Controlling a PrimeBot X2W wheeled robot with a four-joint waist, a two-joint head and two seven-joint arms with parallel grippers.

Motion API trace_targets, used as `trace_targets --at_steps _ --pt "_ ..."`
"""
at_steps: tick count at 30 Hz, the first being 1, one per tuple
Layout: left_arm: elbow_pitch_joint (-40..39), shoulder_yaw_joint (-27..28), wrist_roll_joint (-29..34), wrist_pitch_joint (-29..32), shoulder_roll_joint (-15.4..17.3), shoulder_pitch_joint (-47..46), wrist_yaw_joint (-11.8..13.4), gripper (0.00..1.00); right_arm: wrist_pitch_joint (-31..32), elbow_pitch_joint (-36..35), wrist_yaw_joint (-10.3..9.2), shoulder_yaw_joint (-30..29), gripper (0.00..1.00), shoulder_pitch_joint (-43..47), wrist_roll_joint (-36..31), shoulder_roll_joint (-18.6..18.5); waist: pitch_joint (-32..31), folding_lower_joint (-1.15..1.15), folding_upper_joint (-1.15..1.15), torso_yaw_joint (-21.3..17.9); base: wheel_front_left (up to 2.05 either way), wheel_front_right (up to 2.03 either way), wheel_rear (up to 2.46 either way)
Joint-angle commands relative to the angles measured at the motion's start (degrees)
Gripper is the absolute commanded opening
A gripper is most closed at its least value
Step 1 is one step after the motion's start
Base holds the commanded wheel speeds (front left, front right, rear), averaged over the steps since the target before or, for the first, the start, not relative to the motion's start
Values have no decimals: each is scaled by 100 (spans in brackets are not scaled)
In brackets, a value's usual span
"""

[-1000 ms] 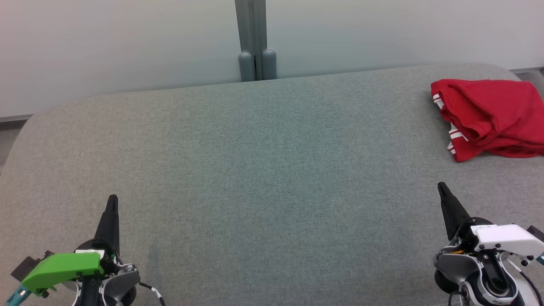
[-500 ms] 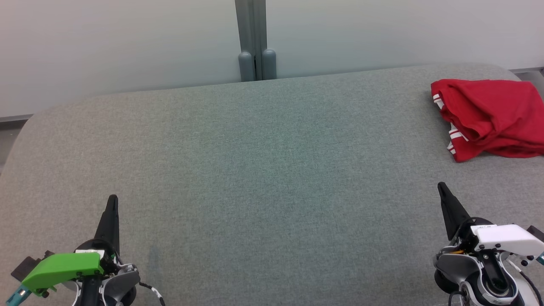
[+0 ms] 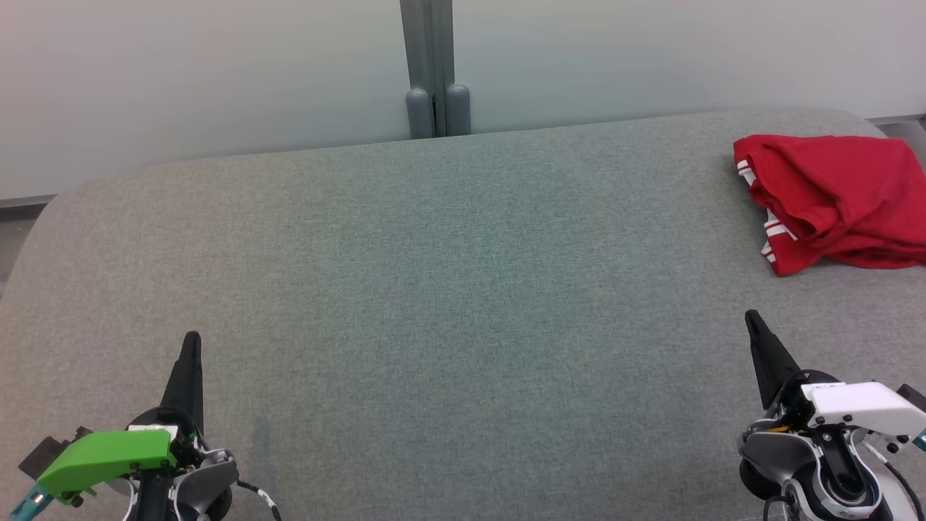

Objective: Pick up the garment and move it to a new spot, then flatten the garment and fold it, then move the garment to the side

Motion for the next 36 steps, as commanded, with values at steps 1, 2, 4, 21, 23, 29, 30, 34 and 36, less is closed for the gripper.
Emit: trace_targets --at_steps 1,2,4,21,23,29,30,34,36 --pt "-10 13 -4 18 5 -63 -21 0 21 9 2 -7 0 -38 31 -2 0 0 0 0 0 0 0" --pt "-10 13 -4 18 5 -64 -21 0 21 9 2 -6 0 -38 31 -2 0 0 0 0 0 0 0" --pt "-10 13 -4 18 5 -64 -21 0 20 9 2 -6 0 -38 32 -2 0 0 0 0 0 0 0" --pt "-10 13 -4 17 5 -64 -21 0 19 8 2 -5 0 -38 33 -2 0 0 0 0 0 0 0" --pt "-10 13 -4 17 5 -64 -21 0 19 8 2 -5 0 -37 33 -2 0 0 0 0 0 0 0" --pt "-10 13 -4 17 5 -64 -21 0 18 8 2 -5 0 -37 34 -2 0 0 0 0 0 0 0" --pt "-10 13 -4 17 5 -64 -21 0 18 8 2 -4 0 -37 34 -2 0 0 0 0 0 0 0" --pt "-10 13 -4 17 5 -64 -21 0 18 8 2 -4 0 -37 34 -1 0 0 0 0 0 0 0" --pt "-10 13 -4 17 5 -64 -21 0 19 8 2 -4 0 -37 34 -1 0 0 0 0 0 0 0"
